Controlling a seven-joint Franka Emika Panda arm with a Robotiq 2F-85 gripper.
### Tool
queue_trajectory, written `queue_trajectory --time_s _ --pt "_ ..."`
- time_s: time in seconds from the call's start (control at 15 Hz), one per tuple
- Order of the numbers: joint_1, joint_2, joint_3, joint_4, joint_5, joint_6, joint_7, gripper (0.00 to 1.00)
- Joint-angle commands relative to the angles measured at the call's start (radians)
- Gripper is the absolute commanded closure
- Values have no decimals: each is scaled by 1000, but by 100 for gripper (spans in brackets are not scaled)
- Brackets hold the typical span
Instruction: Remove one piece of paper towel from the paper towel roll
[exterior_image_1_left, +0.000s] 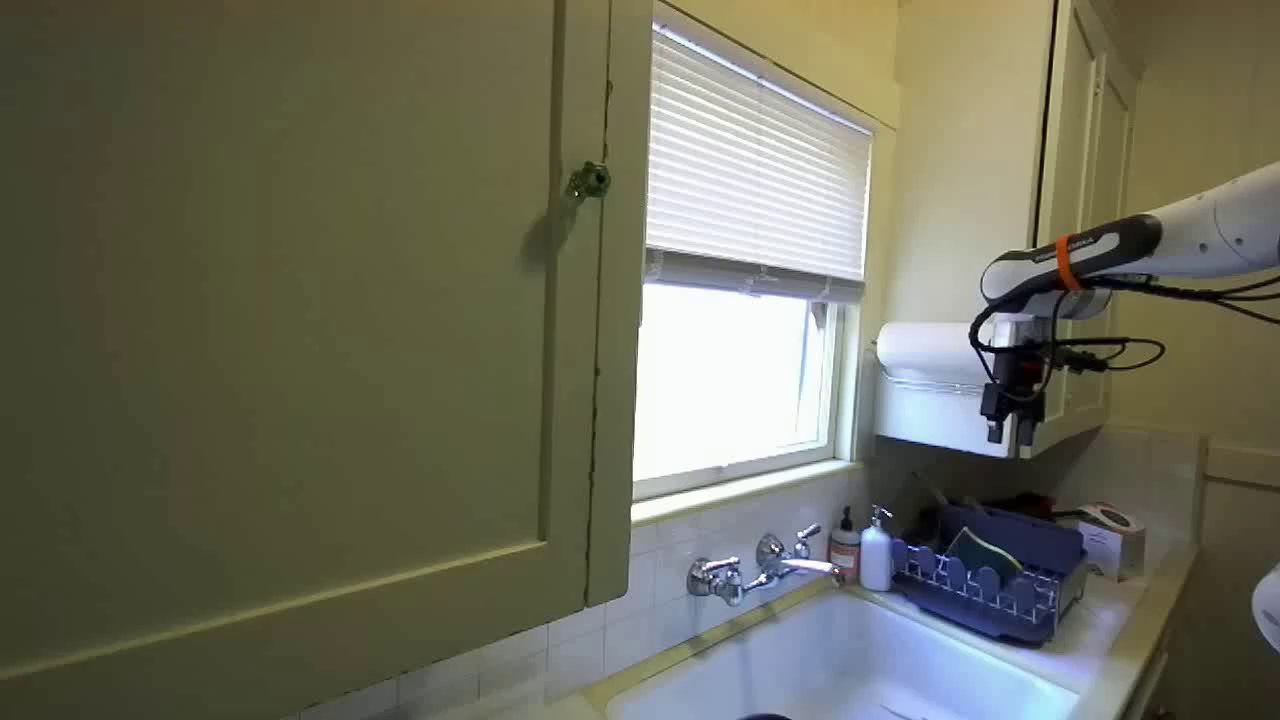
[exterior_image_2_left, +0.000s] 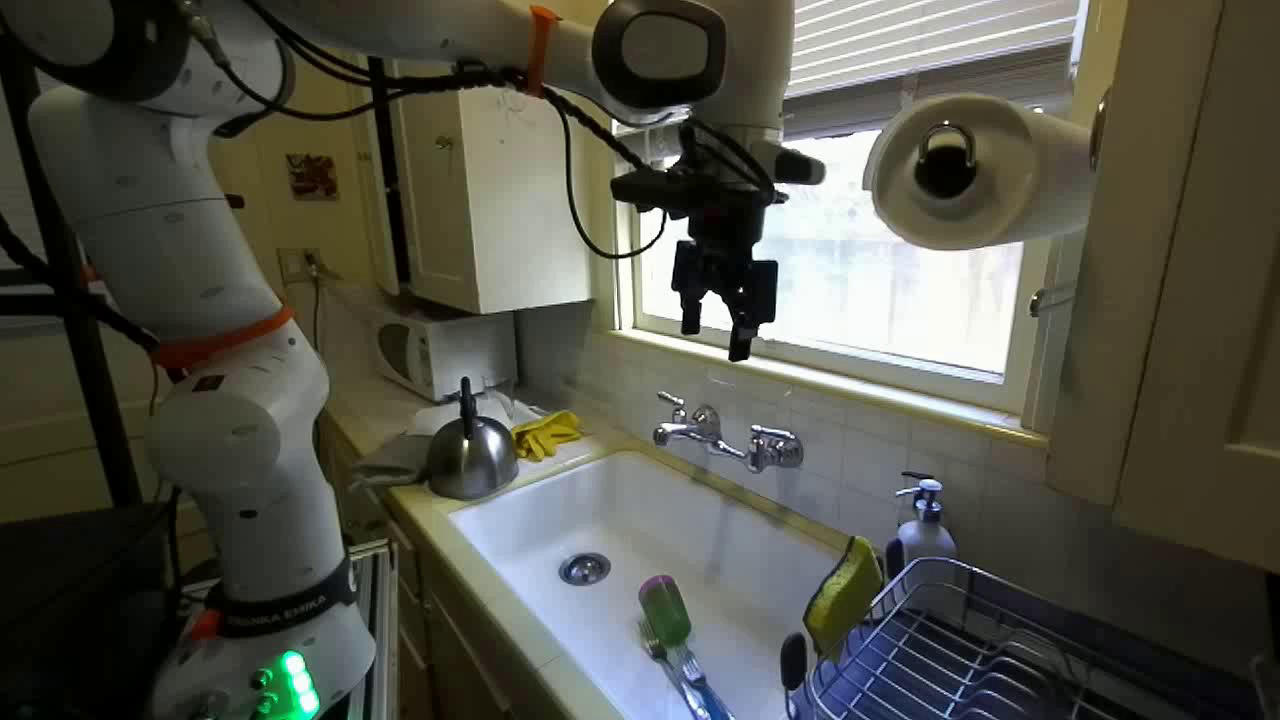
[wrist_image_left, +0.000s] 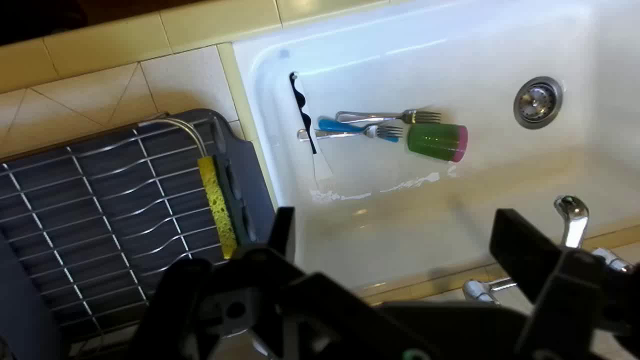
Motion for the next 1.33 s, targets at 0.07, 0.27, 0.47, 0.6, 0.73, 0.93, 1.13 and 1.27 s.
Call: queue_trajectory --time_s 0.07,0.27,0.47,0.6,0.73,0.93,1.13,1.27 --pt "-29 -19 31 -11 4 10 3 0" --pt "-29 -96 58 -60 -24 69 -17 0" --pt "-26 -202 74 -135 -33 179 -30 0" --pt "-33 -260 74 -175 -27 245 -6 0" --pt "-35 -291 50 -199 -7 301 -13 0" --pt "-64 -319 37 -234 9 402 70 0" --pt "-22 -333 -11 -250 19 470 -61 0" --pt "14 -351 -43 -258 25 480 -189 0"
